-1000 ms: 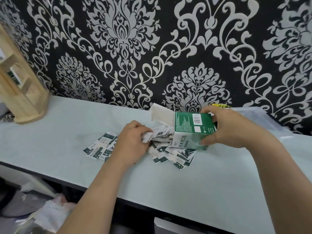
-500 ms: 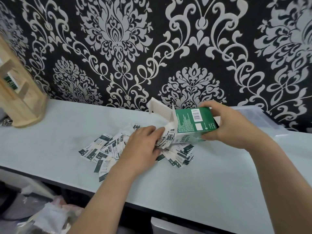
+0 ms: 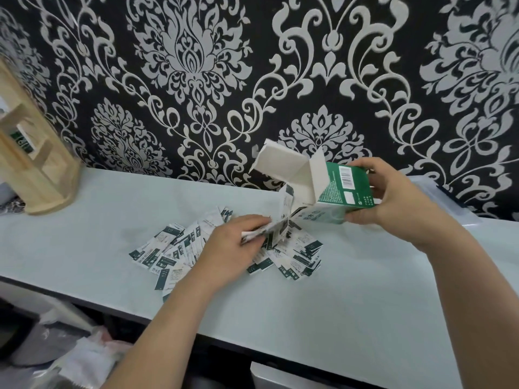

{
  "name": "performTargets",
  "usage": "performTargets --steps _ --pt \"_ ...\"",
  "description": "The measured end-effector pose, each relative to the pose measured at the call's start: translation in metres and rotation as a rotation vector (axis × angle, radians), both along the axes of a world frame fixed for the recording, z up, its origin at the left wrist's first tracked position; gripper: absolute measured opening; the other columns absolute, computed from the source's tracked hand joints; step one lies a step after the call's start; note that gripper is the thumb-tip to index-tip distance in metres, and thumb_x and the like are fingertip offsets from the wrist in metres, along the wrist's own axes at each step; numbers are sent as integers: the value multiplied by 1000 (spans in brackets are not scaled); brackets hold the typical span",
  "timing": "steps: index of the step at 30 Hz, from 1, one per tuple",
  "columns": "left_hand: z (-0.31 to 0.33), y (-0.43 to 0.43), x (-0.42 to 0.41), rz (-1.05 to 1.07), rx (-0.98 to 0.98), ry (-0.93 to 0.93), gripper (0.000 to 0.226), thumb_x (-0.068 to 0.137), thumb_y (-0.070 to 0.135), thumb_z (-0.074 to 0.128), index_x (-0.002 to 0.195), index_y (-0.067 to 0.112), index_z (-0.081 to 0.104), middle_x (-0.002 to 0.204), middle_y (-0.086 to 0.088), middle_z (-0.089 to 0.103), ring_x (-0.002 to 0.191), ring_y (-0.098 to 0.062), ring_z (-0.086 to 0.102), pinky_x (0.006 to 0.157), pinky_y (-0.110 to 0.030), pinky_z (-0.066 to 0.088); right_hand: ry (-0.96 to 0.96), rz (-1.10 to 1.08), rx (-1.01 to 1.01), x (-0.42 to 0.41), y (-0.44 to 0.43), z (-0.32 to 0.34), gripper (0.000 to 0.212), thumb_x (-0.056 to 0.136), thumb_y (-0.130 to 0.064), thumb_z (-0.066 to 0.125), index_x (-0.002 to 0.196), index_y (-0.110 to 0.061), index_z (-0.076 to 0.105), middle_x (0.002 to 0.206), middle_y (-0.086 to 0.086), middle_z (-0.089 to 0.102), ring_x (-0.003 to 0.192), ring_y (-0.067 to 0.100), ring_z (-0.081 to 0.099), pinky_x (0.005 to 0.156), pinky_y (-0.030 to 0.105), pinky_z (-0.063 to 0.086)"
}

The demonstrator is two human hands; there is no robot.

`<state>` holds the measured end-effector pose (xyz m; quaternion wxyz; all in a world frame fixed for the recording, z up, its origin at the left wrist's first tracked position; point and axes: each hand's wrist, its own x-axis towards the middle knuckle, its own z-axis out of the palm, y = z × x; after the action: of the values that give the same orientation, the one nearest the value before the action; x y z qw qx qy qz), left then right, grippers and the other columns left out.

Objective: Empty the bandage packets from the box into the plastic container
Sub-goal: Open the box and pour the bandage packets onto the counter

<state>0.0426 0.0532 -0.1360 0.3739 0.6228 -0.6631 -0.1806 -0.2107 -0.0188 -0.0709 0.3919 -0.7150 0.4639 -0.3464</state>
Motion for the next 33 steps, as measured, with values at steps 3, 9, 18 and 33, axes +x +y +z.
performTargets --steps 3,9,18,33 --pt "-3 -1 0 -114 73 -252 64 77 26 75 136 23 52 133 9 51 123 -8 42 110 -21 27 -32 -5 -5 2 1 2 69 68 11 78 116 -30 51 110 -4 66 87 11 63 74 41 58" --pt "6 3 -4 -151 253 -507 98 69 63 71 148 36 20 158 10 15 146 -11 3 121 -45 -2 2 49 -36 6 -1 -2 68 70 12 76 117 -29 50 110 -9 65 73 -8 62 55 12 47" --pt "29 9 17 156 80 -117 42 85 55 59 62 20 66 46 12 50 48 -2 44 50 -19 33 121 35 -221 10 2 -2 65 75 4 75 115 -37 44 106 -17 62 87 -1 58 62 18 45" --pt "14 -9 -34 -98 -232 -591 47 82 25 69 128 25 60 128 7 57 103 -19 40 82 -36 48 106 86 -304 33 8 -6 66 74 1 78 116 -37 46 102 -15 63 85 0 59 71 18 50"
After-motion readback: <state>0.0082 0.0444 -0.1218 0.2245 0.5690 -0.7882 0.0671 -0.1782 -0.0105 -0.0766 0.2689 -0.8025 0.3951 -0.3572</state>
